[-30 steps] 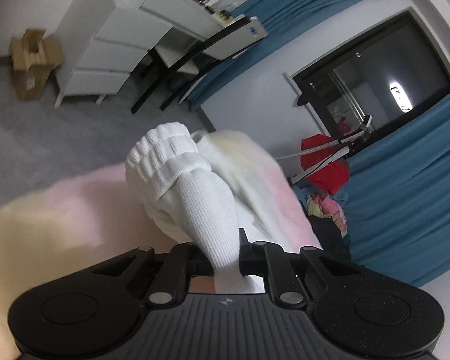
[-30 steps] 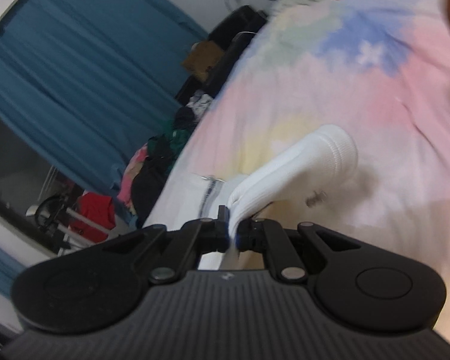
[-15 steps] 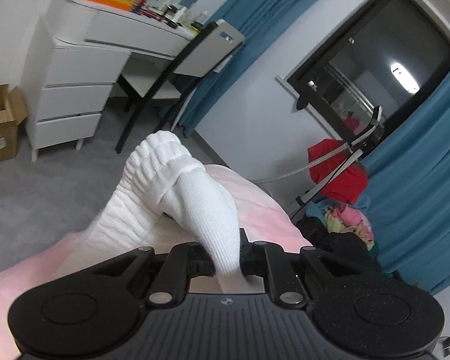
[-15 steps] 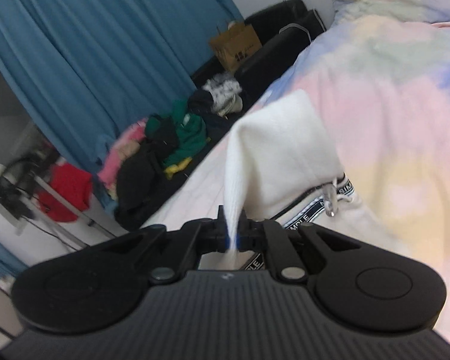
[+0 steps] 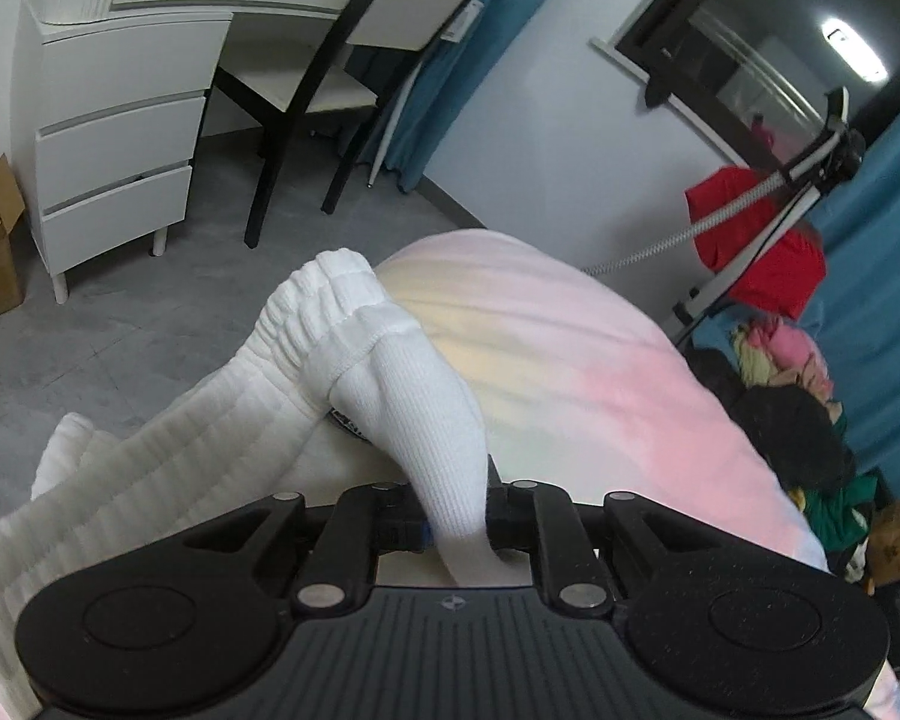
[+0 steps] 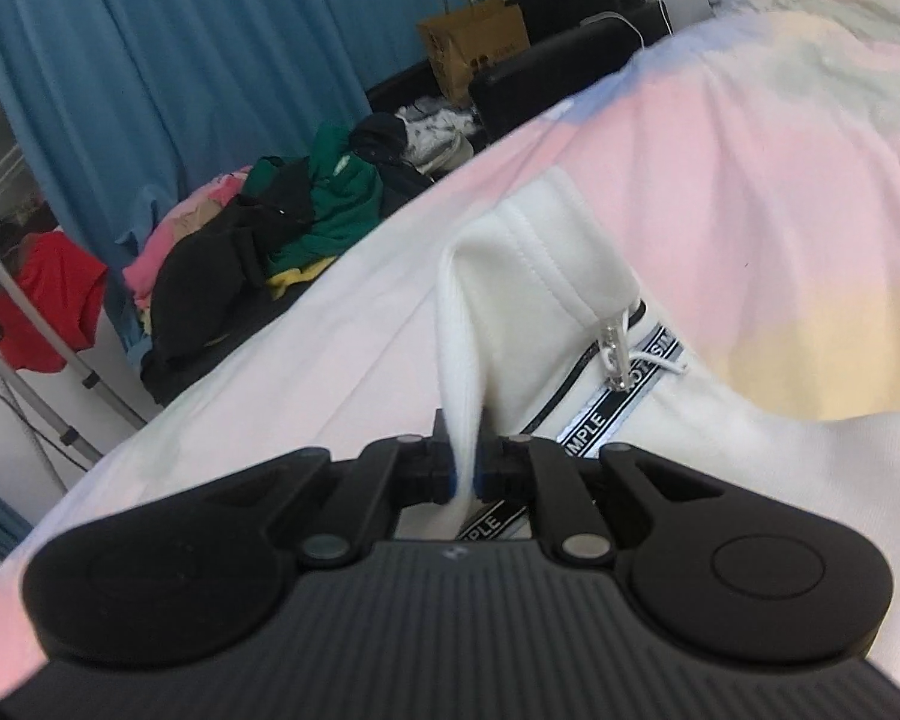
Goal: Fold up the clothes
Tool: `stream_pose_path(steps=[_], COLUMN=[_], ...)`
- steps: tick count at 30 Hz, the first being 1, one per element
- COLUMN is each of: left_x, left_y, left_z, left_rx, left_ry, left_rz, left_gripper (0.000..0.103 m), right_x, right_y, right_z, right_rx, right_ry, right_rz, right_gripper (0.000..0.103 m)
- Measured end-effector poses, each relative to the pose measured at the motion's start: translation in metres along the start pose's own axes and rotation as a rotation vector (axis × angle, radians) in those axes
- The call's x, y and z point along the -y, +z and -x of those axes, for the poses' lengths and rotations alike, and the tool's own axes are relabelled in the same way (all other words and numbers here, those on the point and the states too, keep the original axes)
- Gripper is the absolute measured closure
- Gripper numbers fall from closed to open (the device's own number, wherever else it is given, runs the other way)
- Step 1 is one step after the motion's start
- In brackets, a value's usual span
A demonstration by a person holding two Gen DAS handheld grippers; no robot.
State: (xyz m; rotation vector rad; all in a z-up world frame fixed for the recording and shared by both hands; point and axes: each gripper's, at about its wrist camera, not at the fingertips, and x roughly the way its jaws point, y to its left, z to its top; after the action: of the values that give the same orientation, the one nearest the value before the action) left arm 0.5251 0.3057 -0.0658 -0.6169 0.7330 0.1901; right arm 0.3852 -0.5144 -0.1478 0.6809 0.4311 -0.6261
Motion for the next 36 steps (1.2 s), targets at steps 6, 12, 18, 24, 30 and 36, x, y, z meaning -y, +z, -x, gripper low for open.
stream_pose_path(steps=[6,12,18,24,30,36], left_x=[-0.019,-0.036,-0.067,-0.102,-0.105,-0.094], left_y=[-0.015,-0.06,-0.112,-0.135,-0.128,-0.119], left_z=[0.017,0.085,0.142,0.13,0.102,0.103], left_rx=[0.014,0.078,0.044,-0.002,0.016,0.026], left_ry=[-0.074,-0.176,-0.209,-0.219,-0.151,0.005], left_rz=[-0.044,-0.048,0.065,0.27,0.392,0.45], left_gripper=[0.053,0.023,0.019,0.018,0.016,0.06], right_x=[0.02,0.057,0.11,0.11,0.107,0.105], right_y=[-0.007,-0.029,-0.066,-0.071,-0.072,-0.063], right_z=[0.033,0.096,0.138,0.112,0.085,0.072], right_rx=[0.044,0.059,-0.069,-0.11,-0.125,-0.02], right_ry=[0.085,0.178,0.231,0.271,0.286,0.18], right_rz=[-0.043,-0.135,-0.348,-0.366,-0.375,-0.369], right_gripper=[0.041,0.04,0.041,0.04,0.041,0.085])
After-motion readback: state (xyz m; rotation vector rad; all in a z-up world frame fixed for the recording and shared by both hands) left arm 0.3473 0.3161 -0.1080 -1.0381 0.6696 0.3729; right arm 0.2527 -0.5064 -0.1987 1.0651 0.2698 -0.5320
